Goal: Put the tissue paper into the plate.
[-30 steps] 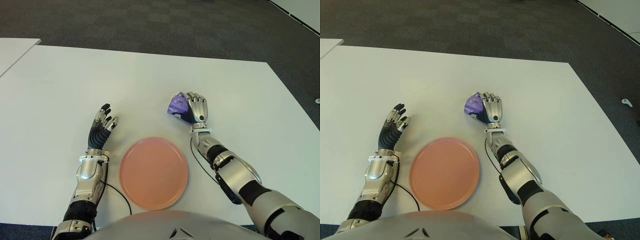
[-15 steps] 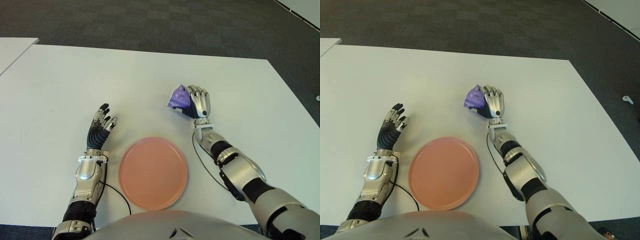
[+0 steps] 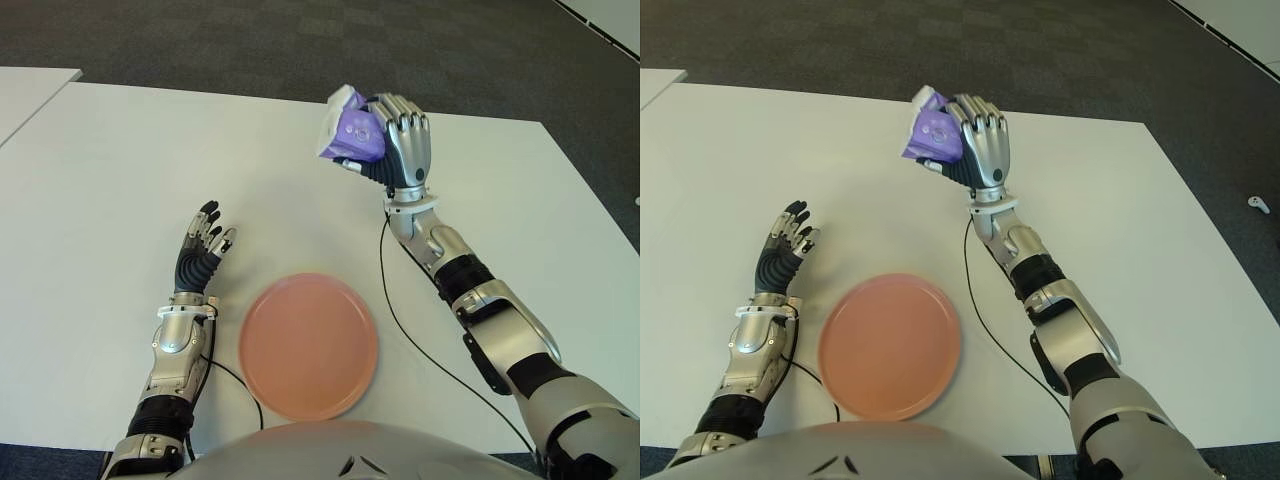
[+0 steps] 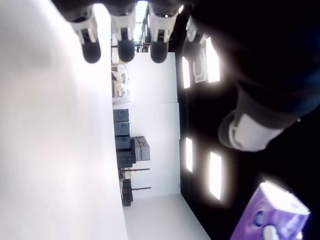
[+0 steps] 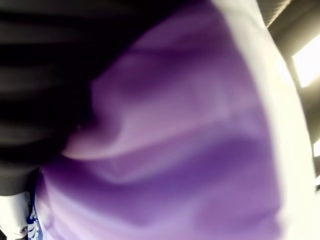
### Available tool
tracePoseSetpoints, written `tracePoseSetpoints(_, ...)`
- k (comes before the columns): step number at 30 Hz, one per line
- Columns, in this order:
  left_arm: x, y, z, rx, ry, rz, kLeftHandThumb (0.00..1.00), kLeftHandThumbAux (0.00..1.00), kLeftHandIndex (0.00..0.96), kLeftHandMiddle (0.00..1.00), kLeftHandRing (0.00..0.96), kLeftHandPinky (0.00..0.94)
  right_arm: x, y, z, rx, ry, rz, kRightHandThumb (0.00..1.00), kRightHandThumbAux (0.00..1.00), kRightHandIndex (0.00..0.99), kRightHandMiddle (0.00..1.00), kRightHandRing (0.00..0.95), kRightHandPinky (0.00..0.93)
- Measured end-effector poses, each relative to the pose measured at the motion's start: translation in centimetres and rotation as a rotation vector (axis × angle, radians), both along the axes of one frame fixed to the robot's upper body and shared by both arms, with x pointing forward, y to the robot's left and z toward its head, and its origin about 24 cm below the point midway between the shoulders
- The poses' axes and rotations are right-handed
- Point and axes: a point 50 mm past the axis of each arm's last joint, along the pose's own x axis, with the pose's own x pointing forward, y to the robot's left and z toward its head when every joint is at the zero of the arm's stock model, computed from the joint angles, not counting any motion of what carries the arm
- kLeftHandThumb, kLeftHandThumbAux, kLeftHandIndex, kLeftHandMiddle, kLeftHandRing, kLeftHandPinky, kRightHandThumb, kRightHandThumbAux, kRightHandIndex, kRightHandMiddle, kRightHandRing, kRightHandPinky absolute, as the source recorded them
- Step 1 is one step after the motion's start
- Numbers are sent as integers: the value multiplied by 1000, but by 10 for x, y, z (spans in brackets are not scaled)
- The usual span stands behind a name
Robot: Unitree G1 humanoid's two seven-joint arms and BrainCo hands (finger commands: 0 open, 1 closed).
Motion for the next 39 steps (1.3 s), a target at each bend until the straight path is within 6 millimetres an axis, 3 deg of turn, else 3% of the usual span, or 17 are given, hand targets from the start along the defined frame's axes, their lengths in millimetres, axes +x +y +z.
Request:
tracePoseSetpoints(10,4,-1,-2,-3,12,-3,0,588,0,0,0,0,-45,22,24,-81,-8,200,953,660,388,492,510,765)
tracePoseSetpoints(19,4,0,-6,7,29,18,0,612,0,0,0,0,-91,31,41,-209,101,454,951,660,385,497,525,789)
tracePoseSetpoints(22,5,-1,-7,35,38,25,0,611,0,0,0,0,-104,28,35,-232,138,503,949,660,386,501,529,784)
tracePoseSetpoints(27,4,-1,-9,86,53,29,0,612,0,14,4,0,-122,24,7,-313,273,547,948,659,390,509,534,755)
tracePoseSetpoints(28,4,-1,-9,90,55,30,0,612,0,17,4,0,-123,24,4,-329,291,553,911,666,398,525,609,758)
tracePoseSetpoints(31,3,-1,-9,93,59,29,0,612,0,14,1,0,-128,23,0,-382,310,566,866,674,408,547,701,762)
tracePoseSetpoints(39,3,-3,-9,33,55,27,0,617,0,0,0,0,-143,35,-15,-457,320,633,844,678,414,566,749,775)
